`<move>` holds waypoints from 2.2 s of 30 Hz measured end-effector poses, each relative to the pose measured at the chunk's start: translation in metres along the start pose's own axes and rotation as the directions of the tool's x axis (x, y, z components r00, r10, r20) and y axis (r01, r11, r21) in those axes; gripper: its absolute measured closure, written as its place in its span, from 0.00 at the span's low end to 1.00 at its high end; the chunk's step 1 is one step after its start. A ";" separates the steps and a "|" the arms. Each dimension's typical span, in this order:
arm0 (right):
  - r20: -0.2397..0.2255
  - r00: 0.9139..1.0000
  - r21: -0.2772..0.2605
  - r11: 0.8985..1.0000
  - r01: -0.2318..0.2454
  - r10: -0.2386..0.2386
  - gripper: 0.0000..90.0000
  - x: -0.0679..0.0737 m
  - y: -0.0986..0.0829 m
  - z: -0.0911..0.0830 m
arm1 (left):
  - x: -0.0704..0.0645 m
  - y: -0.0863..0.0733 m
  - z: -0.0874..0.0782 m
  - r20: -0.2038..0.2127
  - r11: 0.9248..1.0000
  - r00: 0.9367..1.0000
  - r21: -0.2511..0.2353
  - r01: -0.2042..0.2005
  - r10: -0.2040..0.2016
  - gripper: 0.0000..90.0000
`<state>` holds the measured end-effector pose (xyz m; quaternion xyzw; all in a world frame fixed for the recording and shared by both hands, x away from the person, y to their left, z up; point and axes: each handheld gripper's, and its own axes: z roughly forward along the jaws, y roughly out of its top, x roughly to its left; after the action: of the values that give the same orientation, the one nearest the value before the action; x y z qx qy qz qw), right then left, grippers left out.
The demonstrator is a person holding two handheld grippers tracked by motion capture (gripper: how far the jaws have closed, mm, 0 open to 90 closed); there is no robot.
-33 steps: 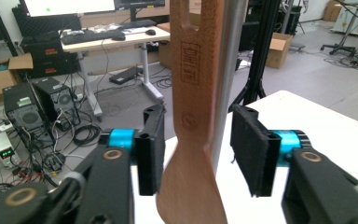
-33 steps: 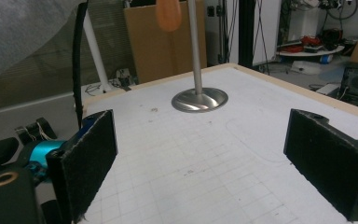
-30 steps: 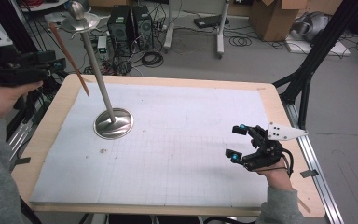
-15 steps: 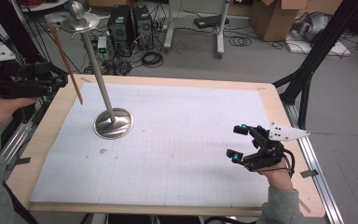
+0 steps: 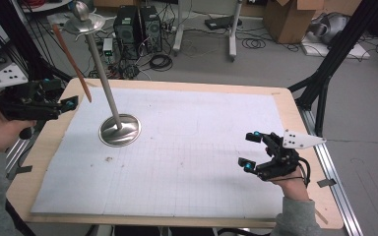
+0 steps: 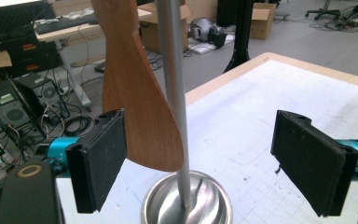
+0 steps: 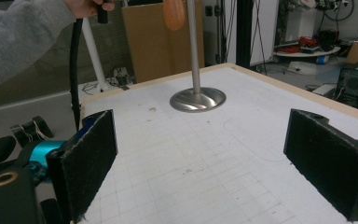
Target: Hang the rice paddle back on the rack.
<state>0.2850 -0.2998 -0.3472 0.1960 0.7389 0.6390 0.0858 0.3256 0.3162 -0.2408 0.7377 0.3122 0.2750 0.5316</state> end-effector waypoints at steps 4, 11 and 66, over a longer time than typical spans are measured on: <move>-0.001 1.000 0.003 1.000 -0.001 0.001 0.09 0.000 0.000 0.000 | -0.005 -0.007 0.002 0.004 1.000 1.000 -0.020 0.001 -0.001 0.20; 0.001 1.000 0.005 1.000 -0.002 0.002 0.09 0.001 0.000 0.001 | -0.011 -0.022 0.001 0.019 1.000 1.000 -0.013 0.010 -0.010 0.20; 0.002 1.000 0.043 0.999 0.015 -0.015 0.09 0.001 -0.002 0.020 | -0.074 -0.118 0.025 0.006 0.996 0.998 -0.068 0.060 -0.060 0.20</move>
<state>0.2916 -0.2814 -0.3521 0.1930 0.7538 0.6219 0.0875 0.2752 0.2735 -0.3665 0.7100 0.3235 0.2679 0.5653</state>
